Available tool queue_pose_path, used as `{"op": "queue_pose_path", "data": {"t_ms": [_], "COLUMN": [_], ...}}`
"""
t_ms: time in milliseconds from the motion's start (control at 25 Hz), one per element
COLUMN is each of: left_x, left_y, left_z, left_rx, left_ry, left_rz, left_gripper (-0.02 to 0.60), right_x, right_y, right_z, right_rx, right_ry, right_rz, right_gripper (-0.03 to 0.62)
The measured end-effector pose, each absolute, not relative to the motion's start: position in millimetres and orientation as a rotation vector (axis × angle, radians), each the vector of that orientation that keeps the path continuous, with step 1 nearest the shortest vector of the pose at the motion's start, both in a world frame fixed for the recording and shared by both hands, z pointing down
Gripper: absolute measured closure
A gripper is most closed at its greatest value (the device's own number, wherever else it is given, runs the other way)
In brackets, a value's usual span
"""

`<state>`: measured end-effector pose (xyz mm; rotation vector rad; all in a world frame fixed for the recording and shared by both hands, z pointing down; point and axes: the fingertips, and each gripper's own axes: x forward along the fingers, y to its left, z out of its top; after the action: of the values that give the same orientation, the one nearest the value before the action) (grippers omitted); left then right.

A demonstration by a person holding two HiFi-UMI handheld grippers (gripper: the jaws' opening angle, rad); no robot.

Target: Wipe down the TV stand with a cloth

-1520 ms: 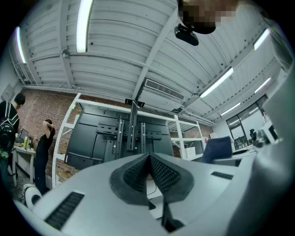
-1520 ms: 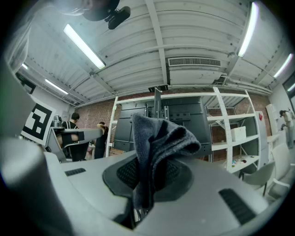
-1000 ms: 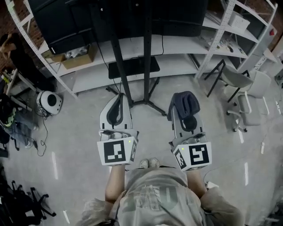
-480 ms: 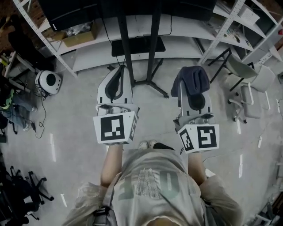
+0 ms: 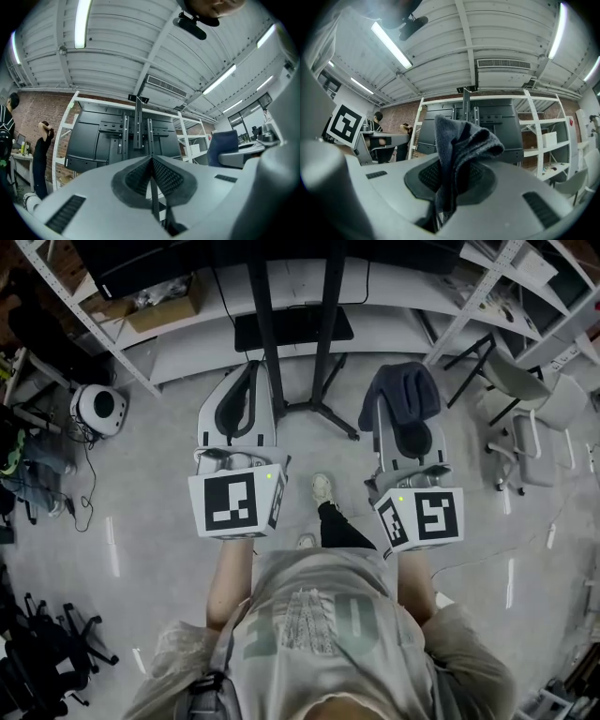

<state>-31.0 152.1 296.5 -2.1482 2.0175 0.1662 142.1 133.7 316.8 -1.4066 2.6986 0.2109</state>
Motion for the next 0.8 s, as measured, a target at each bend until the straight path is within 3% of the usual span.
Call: {"op": "queue_pose_path", "data": {"t_ms": [800], "left_x": [-43], "left_y": [-82], "left_z": [296], "left_rx": [-2.142], "left_ry": [2.090], "left_rz": [0.178], "left_gripper": [0.566], "right_x": [96], "right_y": [-119], "right_z": [297], "right_rx": [-1.234], "right_ry": [2.784], "right_rz": [0.281], "right_gripper": [0.537]}}
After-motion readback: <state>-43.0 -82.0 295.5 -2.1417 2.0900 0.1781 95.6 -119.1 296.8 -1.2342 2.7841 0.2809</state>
